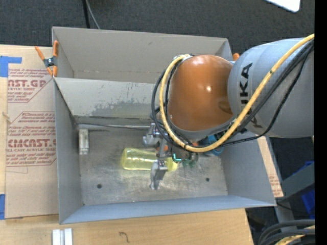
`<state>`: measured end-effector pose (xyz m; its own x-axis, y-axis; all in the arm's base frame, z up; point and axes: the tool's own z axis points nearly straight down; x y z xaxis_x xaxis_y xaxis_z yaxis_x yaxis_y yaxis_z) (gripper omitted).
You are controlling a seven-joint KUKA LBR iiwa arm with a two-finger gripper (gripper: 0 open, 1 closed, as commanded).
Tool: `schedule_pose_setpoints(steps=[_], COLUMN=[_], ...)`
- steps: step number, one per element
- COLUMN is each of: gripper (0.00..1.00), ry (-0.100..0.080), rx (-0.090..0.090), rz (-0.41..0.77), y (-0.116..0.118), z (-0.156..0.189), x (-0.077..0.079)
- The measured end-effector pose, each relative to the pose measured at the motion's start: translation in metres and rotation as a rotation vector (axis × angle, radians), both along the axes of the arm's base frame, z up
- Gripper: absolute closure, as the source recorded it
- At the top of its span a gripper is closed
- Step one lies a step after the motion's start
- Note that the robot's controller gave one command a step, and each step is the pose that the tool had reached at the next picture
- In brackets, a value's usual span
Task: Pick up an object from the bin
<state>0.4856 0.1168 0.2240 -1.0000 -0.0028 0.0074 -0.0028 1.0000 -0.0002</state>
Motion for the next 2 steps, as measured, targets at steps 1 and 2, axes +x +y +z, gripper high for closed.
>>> schedule_pose_setpoints(steps=[1, 2], gripper=[0.0, 0.0], ry=[-0.008, -0.015], rx=[0.001, 0.002], rz=[-0.002, 0.034], y=[-0.001, -0.022], z=[0.004, -0.058], x=[0.002, 0.033])
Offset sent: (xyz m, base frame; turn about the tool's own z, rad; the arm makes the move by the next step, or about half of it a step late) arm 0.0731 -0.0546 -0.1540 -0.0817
